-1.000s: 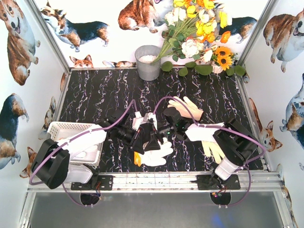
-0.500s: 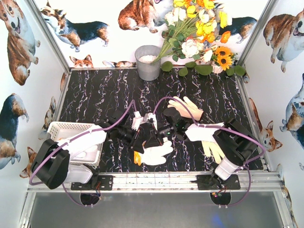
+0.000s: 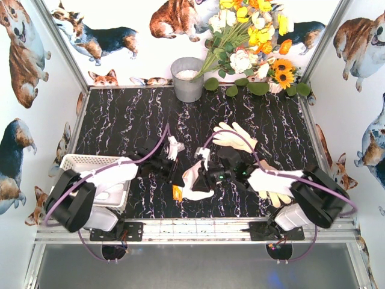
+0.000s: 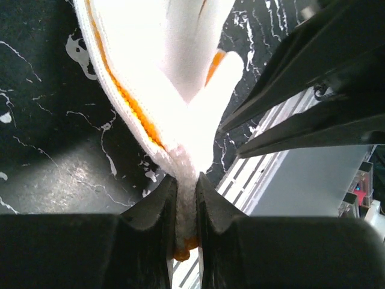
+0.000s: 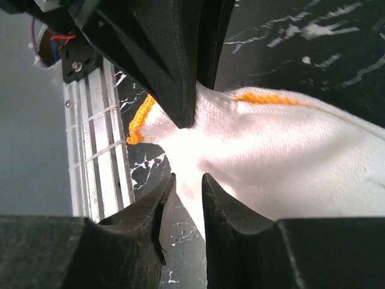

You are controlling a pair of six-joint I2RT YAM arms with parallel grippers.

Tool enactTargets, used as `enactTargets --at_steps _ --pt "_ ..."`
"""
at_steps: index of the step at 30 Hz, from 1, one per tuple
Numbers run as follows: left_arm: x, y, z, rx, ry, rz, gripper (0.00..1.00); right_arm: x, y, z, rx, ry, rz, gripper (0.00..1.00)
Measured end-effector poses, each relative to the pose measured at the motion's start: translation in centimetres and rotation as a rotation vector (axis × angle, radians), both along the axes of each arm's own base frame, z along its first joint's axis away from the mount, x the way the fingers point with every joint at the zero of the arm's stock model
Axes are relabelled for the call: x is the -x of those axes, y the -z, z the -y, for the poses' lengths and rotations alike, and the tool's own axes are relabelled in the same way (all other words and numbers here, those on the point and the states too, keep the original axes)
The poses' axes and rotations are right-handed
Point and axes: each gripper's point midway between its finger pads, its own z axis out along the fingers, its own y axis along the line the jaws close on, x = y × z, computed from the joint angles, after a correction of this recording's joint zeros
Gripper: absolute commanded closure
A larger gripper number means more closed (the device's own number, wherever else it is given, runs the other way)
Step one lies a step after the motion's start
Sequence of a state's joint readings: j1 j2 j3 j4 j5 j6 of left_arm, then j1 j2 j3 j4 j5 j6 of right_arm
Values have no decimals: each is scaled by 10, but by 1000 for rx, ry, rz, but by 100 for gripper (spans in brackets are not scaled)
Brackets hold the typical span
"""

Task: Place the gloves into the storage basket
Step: Pick up the glove from the center of the board.

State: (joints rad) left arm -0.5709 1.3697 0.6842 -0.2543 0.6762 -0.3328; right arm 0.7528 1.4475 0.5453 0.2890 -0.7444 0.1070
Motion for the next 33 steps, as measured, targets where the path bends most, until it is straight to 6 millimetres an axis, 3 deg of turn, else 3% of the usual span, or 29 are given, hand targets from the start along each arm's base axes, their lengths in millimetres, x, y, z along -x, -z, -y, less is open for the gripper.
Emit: enactTargets --at_steps 5,7,12,16,25,33 --pt "-12 13 9 -28 48 -39 100 -10 -7 15 16 193 -23 70" --pt "-21 15 16 -27 70 -37 95 -16 -8 21 26 275 -38 69" --pt "-36 23 25 -35 93 -39 65 -29 -1 37 76 464 -94 69" --pt "-40 29 28 -33 68 -65 46 -36 8 46 115 568 -139 70" --pt "-19 40 15 -26 -78 -147 39 -37 46 59 201 704 -255 71" --pt "-17 38 10 39 -288 -186 39 -44 47 61 193 780 -284 71"
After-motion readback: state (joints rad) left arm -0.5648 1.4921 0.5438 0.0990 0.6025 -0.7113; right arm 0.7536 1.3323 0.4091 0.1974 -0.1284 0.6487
